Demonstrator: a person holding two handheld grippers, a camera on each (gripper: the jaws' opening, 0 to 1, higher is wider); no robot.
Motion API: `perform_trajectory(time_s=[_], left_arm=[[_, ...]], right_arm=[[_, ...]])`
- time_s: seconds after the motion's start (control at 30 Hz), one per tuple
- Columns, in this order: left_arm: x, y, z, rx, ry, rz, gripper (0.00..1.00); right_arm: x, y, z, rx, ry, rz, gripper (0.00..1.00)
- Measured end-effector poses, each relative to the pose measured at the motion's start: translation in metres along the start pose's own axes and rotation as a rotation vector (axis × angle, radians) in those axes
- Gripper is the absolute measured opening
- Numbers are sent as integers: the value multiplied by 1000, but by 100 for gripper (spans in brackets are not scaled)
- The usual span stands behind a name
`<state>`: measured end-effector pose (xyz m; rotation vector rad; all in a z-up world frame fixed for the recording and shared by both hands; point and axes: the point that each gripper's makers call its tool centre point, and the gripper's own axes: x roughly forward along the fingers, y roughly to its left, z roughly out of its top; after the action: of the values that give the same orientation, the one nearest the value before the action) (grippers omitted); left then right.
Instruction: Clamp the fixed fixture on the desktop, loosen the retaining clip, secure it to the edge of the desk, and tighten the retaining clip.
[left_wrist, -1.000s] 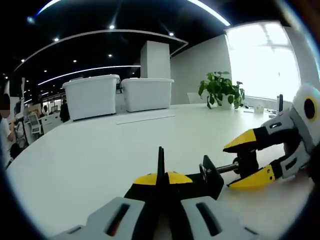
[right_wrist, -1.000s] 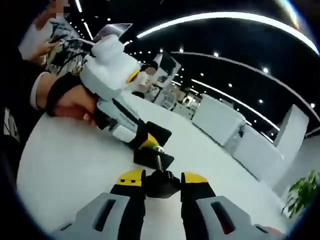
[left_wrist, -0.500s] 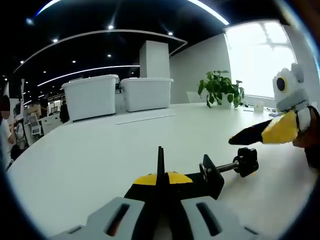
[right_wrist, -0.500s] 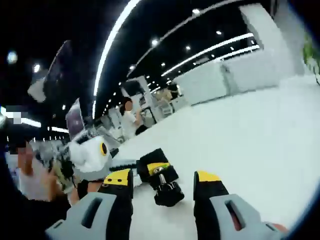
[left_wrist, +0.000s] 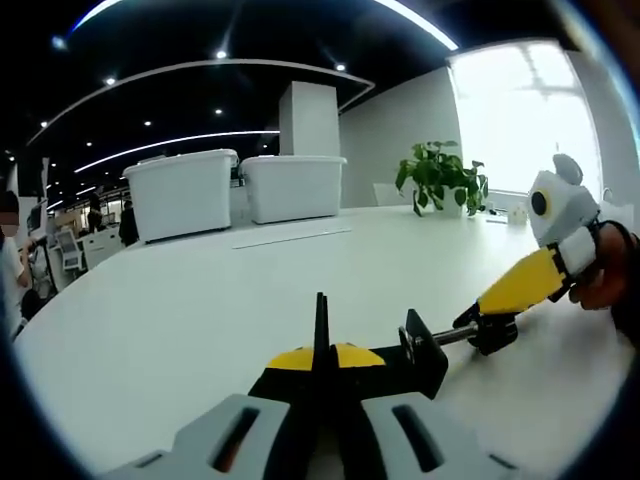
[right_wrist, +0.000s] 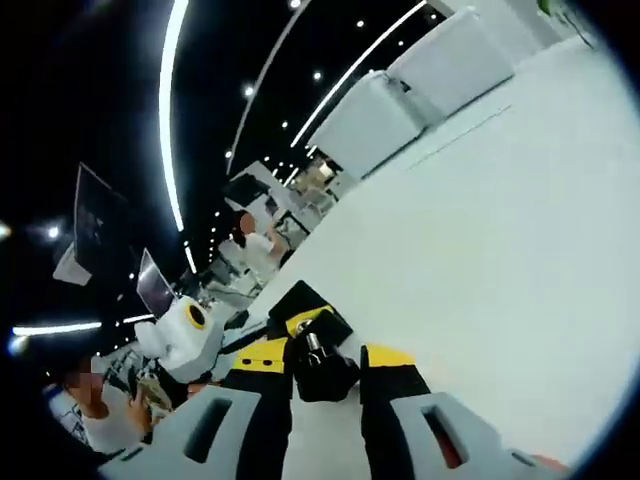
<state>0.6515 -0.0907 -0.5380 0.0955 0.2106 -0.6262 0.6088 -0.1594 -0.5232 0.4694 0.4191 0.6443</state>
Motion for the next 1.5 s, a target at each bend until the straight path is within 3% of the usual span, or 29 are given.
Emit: perform_trajectory(time_s=[0.17,0.27,0.3,0.33,0.43,0.53,0.6,0.63,0.7,0.8,0.9,0.97,1.07,1.17,1.27,1.37,1.5], left_arm=[[1,0,0,-7,-1,-1,5],[1,0,0,-9,-1,0,5],[1,0,0,-10,0,0,5],[1,0,0,-6,-1,1,5],[0,0,-1,-22,5,4,5],[0,0,-1,-18,5,4,5],[0,0,-1,-20,5,4,5],[1,0,-1,-18,5,5,5],[1,0,-1,-15,5,5,5],[1,0,-1,-13,4,5,5],[1,0,0,-14,3,5,5],[0,0,0,-13,3,5,5],[0,0,0,-12,3,6,5],[0,0,0,-12,3,5,5],[0,0,0,-11,2,5,5],[-1,0,0,-11,2,4,5],[0,1,0,-9,2,3,5]], right_arm=[[-1,14,-3,-478,4,-65,23],[0,20,-4,-841,15,-122,22],[2,21,-7,-1023,25,-160,22],[3,23,-8,-1114,19,-180,22],[3,24,-8,-1228,19,-219,22],[4,24,-9,-1409,19,-264,22],[4,23,-10,-1428,17,-271,23],[4,22,-9,-1411,14,-269,23],[4,19,-7,-1284,3,-233,24],[-1,23,-2,-909,-22,-140,31],[-6,21,4,-513,-22,-53,50],[-13,14,10,-184,-48,-8,49],[-19,4,18,103,-84,45,47],[-19,-12,11,172,-56,18,40],[-18,-13,-3,263,-15,25,31],[-14,-19,0,314,-20,18,25],[-12,-10,-7,435,17,55,22]])
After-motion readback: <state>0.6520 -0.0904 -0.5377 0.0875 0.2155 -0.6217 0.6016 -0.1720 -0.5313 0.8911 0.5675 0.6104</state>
